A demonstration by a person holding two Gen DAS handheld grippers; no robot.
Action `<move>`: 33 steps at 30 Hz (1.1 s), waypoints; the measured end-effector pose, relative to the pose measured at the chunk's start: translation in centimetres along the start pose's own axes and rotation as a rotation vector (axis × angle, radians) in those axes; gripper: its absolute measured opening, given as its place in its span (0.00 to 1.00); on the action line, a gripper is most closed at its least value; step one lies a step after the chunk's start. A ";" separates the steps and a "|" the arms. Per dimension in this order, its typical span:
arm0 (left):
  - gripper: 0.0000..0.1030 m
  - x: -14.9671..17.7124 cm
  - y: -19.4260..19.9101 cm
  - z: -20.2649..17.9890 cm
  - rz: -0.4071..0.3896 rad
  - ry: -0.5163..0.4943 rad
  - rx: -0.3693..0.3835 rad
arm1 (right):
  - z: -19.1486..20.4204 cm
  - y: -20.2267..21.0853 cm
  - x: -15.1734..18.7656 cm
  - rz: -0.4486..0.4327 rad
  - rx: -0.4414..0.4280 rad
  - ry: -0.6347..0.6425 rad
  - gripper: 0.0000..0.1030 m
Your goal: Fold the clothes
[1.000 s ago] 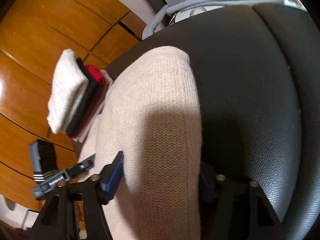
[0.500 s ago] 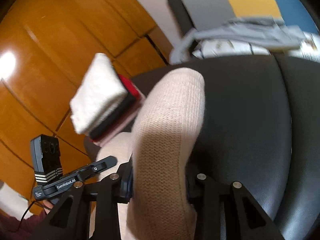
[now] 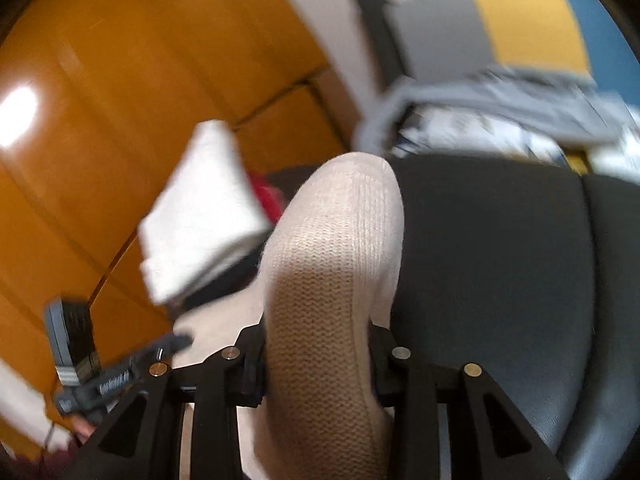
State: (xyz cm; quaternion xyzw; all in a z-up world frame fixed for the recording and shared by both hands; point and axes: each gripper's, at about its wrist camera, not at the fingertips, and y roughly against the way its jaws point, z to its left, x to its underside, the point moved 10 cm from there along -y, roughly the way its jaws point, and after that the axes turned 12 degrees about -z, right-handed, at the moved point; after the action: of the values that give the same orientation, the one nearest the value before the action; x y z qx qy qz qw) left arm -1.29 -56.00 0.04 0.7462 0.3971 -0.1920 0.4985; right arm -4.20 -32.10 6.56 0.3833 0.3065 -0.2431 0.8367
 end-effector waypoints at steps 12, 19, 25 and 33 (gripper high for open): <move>0.81 5.5 -7.1 -4.3 0.181 0.105 0.060 | -15.7 3.1 6.7 0.051 0.035 -0.414 0.39; 0.99 4.8 -10.0 -6.2 0.274 0.228 0.138 | -16.6 3.8 8.0 0.022 -0.037 -0.520 0.42; 0.99 4.6 -9.6 -5.7 0.325 0.448 0.305 | -16.8 4.1 8.2 0.027 -0.054 -0.533 0.41; 1.00 5.4 -10.3 -8.1 0.372 0.364 0.299 | -17.1 4.5 8.3 0.023 -0.064 -0.532 0.41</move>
State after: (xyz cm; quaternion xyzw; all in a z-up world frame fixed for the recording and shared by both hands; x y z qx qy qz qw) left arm -6.99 -44.59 -6.29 0.8935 0.3038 -0.0166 0.3304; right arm -1.12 -17.42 -5.92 0.2826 0.0788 -0.3160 0.9023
